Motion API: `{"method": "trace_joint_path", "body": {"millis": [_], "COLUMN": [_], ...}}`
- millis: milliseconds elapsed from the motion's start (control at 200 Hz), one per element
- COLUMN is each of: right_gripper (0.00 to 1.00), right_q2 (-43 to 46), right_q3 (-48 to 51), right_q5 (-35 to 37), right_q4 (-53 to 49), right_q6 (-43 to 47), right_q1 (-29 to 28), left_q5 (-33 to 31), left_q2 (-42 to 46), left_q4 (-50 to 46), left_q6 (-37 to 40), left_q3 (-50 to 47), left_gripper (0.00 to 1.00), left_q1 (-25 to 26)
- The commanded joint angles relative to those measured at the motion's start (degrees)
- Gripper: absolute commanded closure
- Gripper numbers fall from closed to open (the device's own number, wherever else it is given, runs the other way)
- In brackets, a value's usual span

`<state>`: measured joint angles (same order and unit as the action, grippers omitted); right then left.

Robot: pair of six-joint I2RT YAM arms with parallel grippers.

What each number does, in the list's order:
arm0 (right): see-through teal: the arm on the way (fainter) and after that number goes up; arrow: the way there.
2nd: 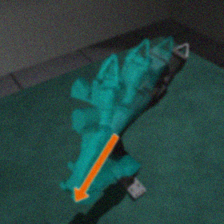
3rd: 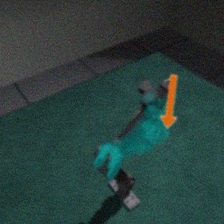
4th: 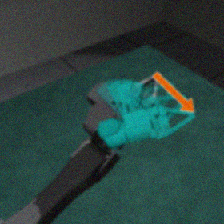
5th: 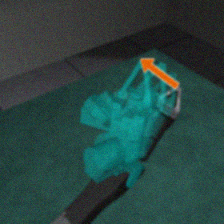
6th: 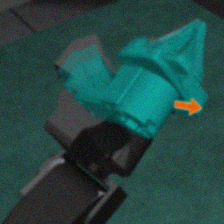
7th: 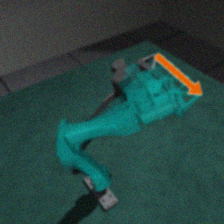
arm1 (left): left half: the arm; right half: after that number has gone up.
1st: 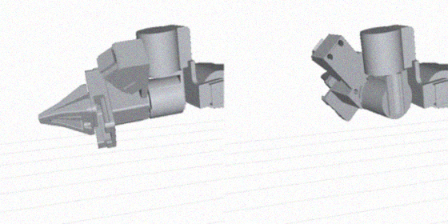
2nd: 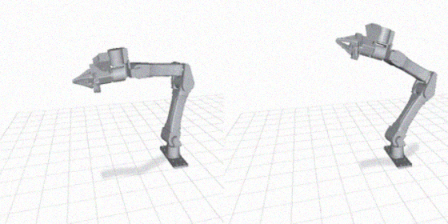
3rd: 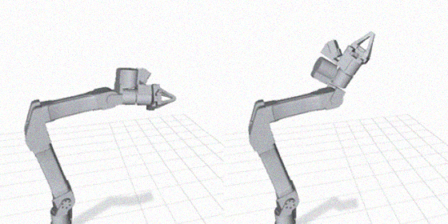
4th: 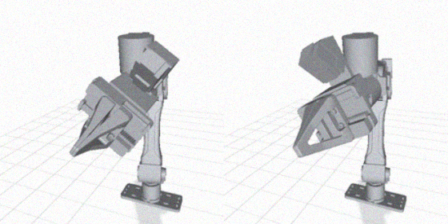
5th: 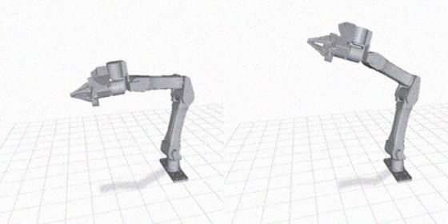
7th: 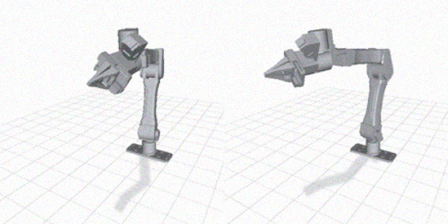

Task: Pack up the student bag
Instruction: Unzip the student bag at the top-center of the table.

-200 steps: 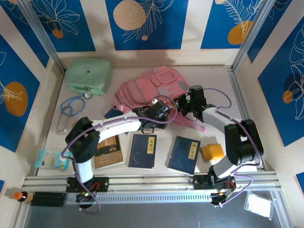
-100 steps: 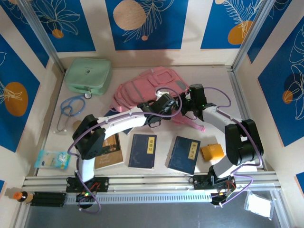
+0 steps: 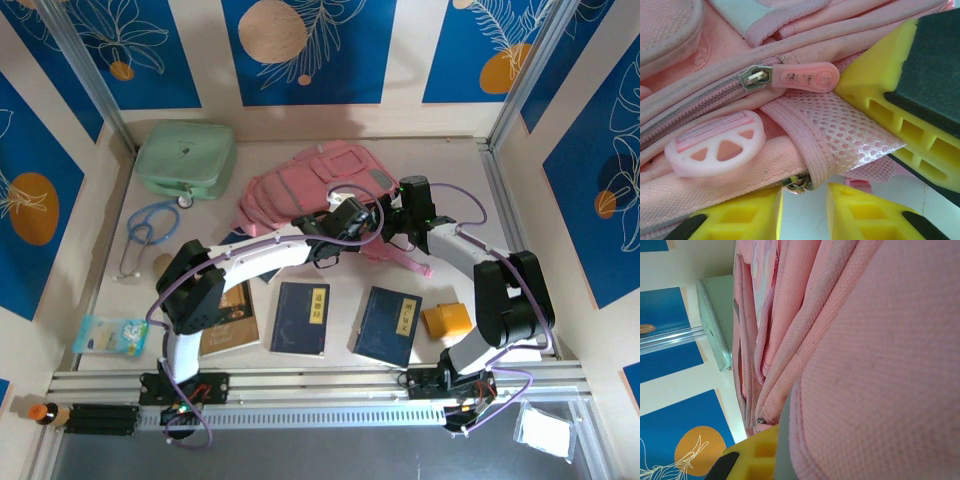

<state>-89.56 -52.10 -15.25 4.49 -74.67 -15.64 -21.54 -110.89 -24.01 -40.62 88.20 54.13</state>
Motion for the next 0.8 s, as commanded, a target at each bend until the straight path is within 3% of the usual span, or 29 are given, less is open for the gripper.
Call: {"method": "trace_joint_path", "body": {"millis": [0,240,795], "right_gripper": [1.0,1.0,1.0], "right_q2": [2.74,2.81,2.81], "right_q3": [-2.79,-2.84,-2.54], "right_q5": [-6.21,-6.28,-5.46], "right_q4": [2.25,1.81,0.94], "right_q6": [-0.71,-0.45,0.56], "right_q1": [-0.25,-0.26,0.4], "left_q5": [-3.28,-5.11,-3.54], "left_q2": [-2.02,-3.81,-0.51], "left_q4": [-1.32,-2.54,-3.56], "left_q6": [0.12,0.8,1.28], "left_q3": [1.26,4.26,1.88], "left_gripper": [0.69,0.7,0.91], "left_q1": [-0.77,-1.32,-2.87]}}
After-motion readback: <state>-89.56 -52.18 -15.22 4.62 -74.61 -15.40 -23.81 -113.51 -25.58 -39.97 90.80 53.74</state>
